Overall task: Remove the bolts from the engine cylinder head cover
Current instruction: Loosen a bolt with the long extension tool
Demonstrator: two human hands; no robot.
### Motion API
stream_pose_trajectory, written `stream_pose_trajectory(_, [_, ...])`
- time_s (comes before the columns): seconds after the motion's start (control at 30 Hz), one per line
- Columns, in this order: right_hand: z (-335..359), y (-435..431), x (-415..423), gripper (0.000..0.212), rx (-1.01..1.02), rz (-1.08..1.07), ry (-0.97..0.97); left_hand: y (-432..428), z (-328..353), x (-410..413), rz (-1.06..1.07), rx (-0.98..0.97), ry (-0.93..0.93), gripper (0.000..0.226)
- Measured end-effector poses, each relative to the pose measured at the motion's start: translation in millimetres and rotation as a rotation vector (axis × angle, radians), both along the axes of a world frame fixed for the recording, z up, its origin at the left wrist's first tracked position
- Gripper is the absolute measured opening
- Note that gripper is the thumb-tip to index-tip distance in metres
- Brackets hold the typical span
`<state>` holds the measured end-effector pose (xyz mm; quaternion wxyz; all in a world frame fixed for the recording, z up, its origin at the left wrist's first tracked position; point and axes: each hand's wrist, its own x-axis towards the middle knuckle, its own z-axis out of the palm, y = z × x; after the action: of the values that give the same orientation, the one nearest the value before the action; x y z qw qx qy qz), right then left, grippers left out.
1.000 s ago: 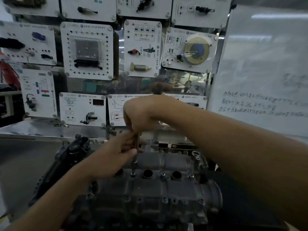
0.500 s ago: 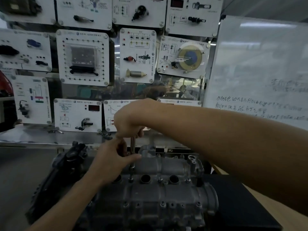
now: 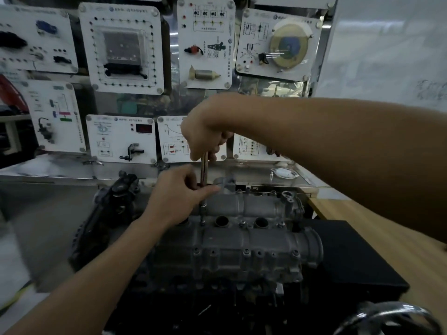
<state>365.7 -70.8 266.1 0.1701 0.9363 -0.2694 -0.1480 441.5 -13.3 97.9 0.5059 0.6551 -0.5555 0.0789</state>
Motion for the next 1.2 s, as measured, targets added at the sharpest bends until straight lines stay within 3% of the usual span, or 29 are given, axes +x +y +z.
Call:
stream_pose_trajectory(0.07, [4, 3, 1, 0.029, -0.027, -0.027, 0.048, 4, 3, 2, -0.103, 0.055, 0.091, 0.043])
stream_pose_trajectory(0.13, [8, 2, 0, 0.031, -0.075, -0.053, 0.091, 7, 3, 6, -0.370, 0.144, 0.240, 0.024])
stream_pose_trajectory(0.2, [7, -2, -1, 0.038, -0.037, -0.088, 0.081, 7, 1, 9, -0.463, 0.156, 0.234, 0.024])
stream_pose_trajectory(0.27, [5, -4, 1, 0.045, 0.072, -0.132, 0.018, 4, 1, 6, -0.363, 0.107, 0.204, 0.010])
stream_pose_trajectory(0.3, [4, -3, 3, 0.050, 0.108, -0.142, -0.007, 2, 1, 2, -0.254, 0.071, 0.149, 0.014])
stream_pose_trajectory(0.4, [5, 4, 7, 0.050, 0.038, -0.103, 0.031, -5, 4, -4, 0.020, 0.003, -0.043, 0.048])
stream_pose_trajectory(0.47, [4, 7, 5, 0.033, -0.067, -0.069, 0.099, -1, 7, -4, -0.059, 0.044, -0.028, 0.041])
stream_pose_trajectory(0.53, [3, 6, -1, 0.025, -0.178, -0.018, 0.100, 6, 13, 1, -0.314, 0.182, 0.113, 0.018])
stream_pose_trajectory(0.6, [0, 2, -4, 0.026, -0.125, -0.018, 0.088, 12, 15, 5, -0.432, 0.252, 0.118, 0.030])
stream_pose_trajectory(0.73, [-3, -1, -2, 0.039, 0.058, -0.076, 0.063, 9, 18, -2, -0.178, 0.130, 0.050, 0.011])
stream_pose_trajectory(0.8, [-2, 0, -4, 0.035, 0.021, -0.033, 0.092, 9, 18, 0, -0.109, 0.074, 0.085, 0.033])
stream_pose_trajectory(0.87, [1, 1, -7, 0.027, -0.036, 0.005, 0.119, 13, 22, 3, -0.194, 0.102, 0.143, 0.038])
stream_pose_trajectory(0.97, [1, 1, -6, 0.027, -0.135, 0.065, 0.109, 15, 26, 6, -0.467, 0.297, 0.128, 0.030])
stream_pose_trajectory(1.07, [-2, -2, -3, 0.034, -0.035, 0.011, 0.042, 10, 30, 2, -0.299, 0.254, 0.038, 0.004])
stream_pose_trajectory(1.13, [0, -2, -1, 0.040, 0.015, -0.008, 0.041, 4, 31, -2, -0.075, 0.168, -0.079, 0.030])
stream_pose_trajectory(1.2, [0, -1, -1, 0.040, -0.046, 0.017, 0.091, 0, 29, -5, -0.075, 0.106, -0.074, 0.035])
